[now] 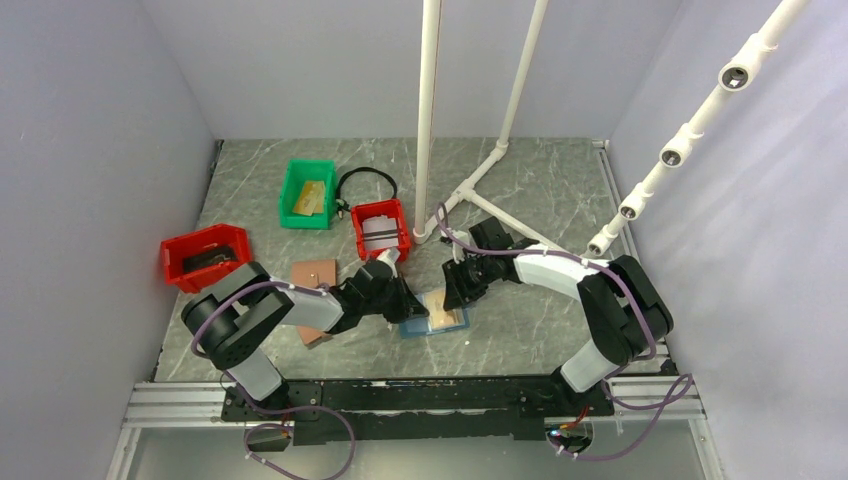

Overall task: Take the credit cards out of the card holder
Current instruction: Remove the credit card from the card holder.

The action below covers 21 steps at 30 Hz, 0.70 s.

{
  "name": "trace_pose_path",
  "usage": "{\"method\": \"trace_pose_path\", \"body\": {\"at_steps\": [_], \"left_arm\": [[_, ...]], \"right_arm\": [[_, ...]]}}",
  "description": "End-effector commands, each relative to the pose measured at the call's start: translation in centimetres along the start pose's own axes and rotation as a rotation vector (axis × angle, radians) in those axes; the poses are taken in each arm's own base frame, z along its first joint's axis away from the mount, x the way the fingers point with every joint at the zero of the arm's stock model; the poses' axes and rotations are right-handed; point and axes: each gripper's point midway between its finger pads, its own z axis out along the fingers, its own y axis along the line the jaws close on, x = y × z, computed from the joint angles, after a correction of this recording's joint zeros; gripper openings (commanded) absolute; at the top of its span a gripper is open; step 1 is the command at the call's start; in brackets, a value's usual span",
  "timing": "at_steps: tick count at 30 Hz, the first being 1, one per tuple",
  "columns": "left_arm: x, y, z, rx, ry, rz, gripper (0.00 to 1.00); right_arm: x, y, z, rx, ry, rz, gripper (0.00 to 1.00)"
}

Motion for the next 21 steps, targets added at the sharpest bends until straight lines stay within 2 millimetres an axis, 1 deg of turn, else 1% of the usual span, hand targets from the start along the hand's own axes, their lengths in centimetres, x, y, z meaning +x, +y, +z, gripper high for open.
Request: {"method": "trace_pose_path", "body": {"at_steps": [1, 4, 7, 14, 17, 21], "left_arm": [[1.0, 3.1, -0.6, -0.106, 0.021, -0.015, 0.00], [1.0, 3.3, -0.7, -0.111, 0.021, -0.016, 0.00], [1.1, 3.3, -0.7, -0.109, 0.022, -0.018, 0.00], [1.0, 2.2, -0.6, -0.062, 0.025, -0.009, 0.00], [0.8, 1.6, -0.7, -0.035, 0.022, -0.007, 0.00], [0.8, 1.1, -0.9, -0.008, 0.018, -0.003, 0.00]], "right_arm": [[-0.6, -2.3, -0.4, 0.114, -0.021, 0.004, 0.37], [-0.8, -2.5, -0.6, 0.127, -0.023, -0.003, 0.38], [-1.0, -1.8, -0.7, 0.092, -0.037, -0.010, 0.40], [-0.4, 1.7, -0.3, -0.107, 0.000, -0.005, 0.39], [-0.2, 2.7, -0.3, -0.160, 0.004, -0.005, 0.37], [-0.6, 3.8, -0.6, -0.215, -0.013, -0.008, 0.34]]}}
